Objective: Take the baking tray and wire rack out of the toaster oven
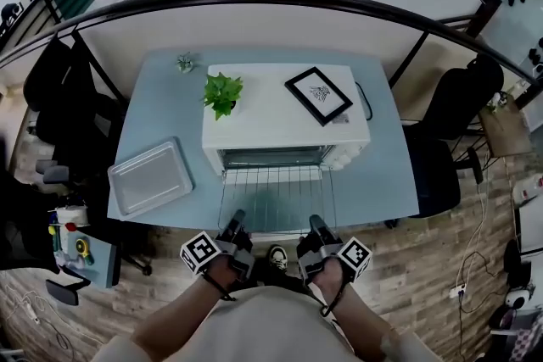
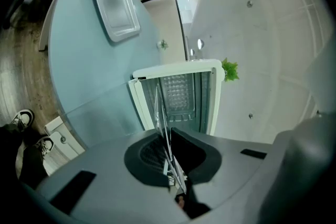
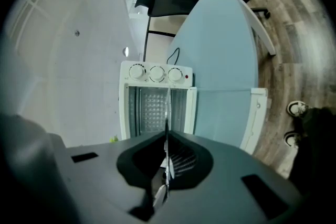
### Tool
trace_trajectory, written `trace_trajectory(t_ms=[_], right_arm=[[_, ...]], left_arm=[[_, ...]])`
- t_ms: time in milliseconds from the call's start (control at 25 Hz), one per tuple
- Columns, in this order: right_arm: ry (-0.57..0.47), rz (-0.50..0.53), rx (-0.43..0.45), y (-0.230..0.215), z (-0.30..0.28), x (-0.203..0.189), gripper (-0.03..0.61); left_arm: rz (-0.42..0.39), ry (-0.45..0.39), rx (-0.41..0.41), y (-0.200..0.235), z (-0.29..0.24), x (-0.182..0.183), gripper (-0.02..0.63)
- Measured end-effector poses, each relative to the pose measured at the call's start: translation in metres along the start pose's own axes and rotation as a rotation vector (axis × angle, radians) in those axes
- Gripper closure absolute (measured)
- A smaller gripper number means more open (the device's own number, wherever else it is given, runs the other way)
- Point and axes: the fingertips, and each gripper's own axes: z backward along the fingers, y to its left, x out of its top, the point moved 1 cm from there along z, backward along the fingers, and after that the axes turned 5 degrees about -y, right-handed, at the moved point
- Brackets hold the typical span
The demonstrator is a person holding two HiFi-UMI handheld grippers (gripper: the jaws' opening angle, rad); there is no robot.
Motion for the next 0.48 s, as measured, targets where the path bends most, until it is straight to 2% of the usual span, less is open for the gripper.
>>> trace_trajectory(t_ms=[120, 480], right_arm=[[0.006, -0.003, -0.049, -0.002, 0.011, -0.002, 0.572], [-0.099, -0.044, -0.038, -0.006, 0.034, 0.025, 0.572]], left_arm=[[-0.001, 0.012, -0.009, -0.002, 0.001, -0.002, 0.606], [-0.015, 0.102, -0.016, -0.010, -0.019, -0.029, 0.604]])
